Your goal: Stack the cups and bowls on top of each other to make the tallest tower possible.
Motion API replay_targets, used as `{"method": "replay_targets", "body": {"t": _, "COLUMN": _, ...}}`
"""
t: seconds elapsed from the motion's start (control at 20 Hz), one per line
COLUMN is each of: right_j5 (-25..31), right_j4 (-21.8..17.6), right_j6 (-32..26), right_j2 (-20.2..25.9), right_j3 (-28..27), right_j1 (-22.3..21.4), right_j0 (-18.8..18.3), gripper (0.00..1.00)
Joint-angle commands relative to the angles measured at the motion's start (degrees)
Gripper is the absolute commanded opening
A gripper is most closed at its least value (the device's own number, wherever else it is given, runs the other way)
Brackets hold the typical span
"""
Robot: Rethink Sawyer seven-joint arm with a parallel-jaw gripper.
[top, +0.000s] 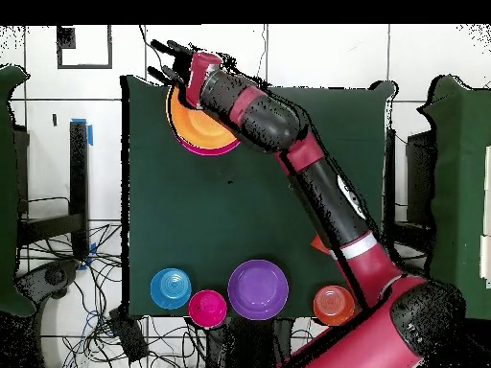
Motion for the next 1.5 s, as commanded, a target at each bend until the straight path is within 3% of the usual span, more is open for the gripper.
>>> {"method": "replay_targets", "body": {"t": 0.05, "right_j5": -8.08, "right_j4": -3.89, "right_j6": 33.97, "right_j2": -25.55, "right_j3": -3.63, "right_j1": -19.14, "right_j0": 6.85, "gripper": 1.0}}
{"method": "replay_targets", "body": {"t": 0.2, "right_j5": -10.58, "right_j4": -2.55, "right_j6": 39.17, "right_j2": -34.09, "right_j3": -3.39, "right_j1": -26.23, "right_j0": 10.5, "gripper": 1.0}}
{"method": "replay_targets", "body": {"t": 0.4, "right_j5": -8.41, "right_j4": -1.44, "right_j6": 42.92, "right_j2": -42.06, "right_j3": -3.74, "right_j1": -33.31, "right_j0": 14.47, "gripper": 1.0}}
{"method": "replay_targets", "body": {"t": 0.65, "right_j5": -2.76, "right_j4": -2.68, "right_j6": 40.56, "right_j2": -43.47, "right_j3": -4.56, "right_j1": -36.09, "right_j0": 15.72, "gripper": 1.0}}
{"method": "replay_targets", "body": {"t": 1.0, "right_j5": 1.98, "right_j4": 4.35, "right_j6": 46.65, "right_j2": -45.09, "right_j3": -3.57, "right_j1": -37.11, "right_j0": 16.36, "gripper": 1.0}}
{"method": "replay_targets", "body": {"t": 1.35, "right_j5": 10.44, "right_j4": 12.9, "right_j6": 57.2, "right_j2": -53.83, "right_j3": -0.71, "right_j1": -49.25, "right_j0": 21.21, "gripper": 1.0}}
{"method": "replay_targets", "body": {"t": 1.45, "right_j5": 13.95, "right_j4": 14.53, "right_j6": 60.08, "right_j2": -56.91, "right_j3": -0.84, "right_j1": -51.79, "right_j0": 22.95, "gripper": 1.0}}
{"method": "replay_targets", "body": {"t": 1.5, "right_j5": 16.86, "right_j4": 13.56, "right_j6": 60.76, "right_j2": -59.47, "right_j3": -2.23, "right_j1": -52.26, "right_j0": 24.63, "gripper": 1.0}}
